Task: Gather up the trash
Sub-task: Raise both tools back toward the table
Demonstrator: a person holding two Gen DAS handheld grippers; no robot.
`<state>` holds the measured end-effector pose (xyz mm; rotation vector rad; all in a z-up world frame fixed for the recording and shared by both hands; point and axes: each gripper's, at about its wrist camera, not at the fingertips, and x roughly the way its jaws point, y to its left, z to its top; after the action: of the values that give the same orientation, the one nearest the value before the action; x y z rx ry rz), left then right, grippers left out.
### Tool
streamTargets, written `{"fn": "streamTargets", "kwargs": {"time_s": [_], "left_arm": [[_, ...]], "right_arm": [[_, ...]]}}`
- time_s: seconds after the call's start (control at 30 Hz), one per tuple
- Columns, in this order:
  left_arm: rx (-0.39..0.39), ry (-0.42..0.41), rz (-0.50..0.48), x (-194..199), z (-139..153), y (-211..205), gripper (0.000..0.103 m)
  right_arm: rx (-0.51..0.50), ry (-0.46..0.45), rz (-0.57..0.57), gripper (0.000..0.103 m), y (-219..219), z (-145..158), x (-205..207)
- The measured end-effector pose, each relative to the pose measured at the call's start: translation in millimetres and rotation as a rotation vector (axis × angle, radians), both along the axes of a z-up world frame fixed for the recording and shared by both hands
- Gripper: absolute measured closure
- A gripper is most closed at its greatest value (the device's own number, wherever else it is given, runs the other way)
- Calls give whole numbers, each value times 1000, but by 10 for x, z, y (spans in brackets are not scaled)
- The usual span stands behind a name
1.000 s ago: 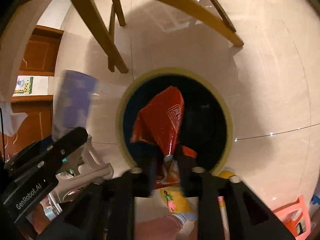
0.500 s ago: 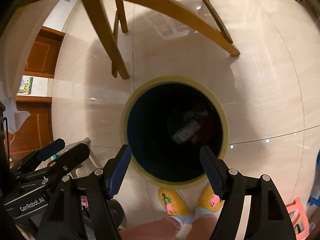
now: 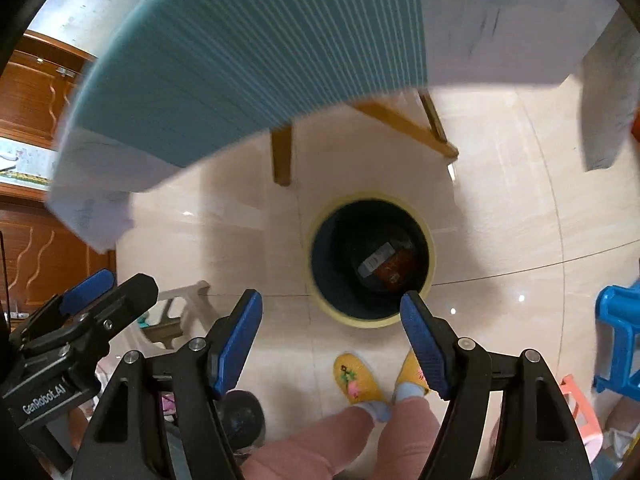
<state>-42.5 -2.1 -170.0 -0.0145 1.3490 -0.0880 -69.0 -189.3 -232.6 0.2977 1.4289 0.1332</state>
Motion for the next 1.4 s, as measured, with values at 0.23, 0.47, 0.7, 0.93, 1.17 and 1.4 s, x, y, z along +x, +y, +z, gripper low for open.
{"fn": "streamTargets", "kwargs": {"time_s": [0.23,0.47,0.7,0.93,1.17,1.4], "left_arm": [[-7,-134,-47,-240,1204,83,19],[-15,-274,-33,-373,2146,290,19],[-22,-345,40,-383,2725,541,19],[-55,-379,31,-215,2972,565,19],[-74,-362,23,168,2985,387,19],[-95,-293,40,904,2713,122,19]], "right_arm": [[20,-115,-11,28,170,1249,-288],[2,-280,28,28,388,2313,-509],[-12,-434,43,28,504,3044,-511],[-39,-529,79,28,501,3260,-548],[-55,-559,110,28,437,3468,-266],[-64,-543,134,28,222,3376,444]]}}
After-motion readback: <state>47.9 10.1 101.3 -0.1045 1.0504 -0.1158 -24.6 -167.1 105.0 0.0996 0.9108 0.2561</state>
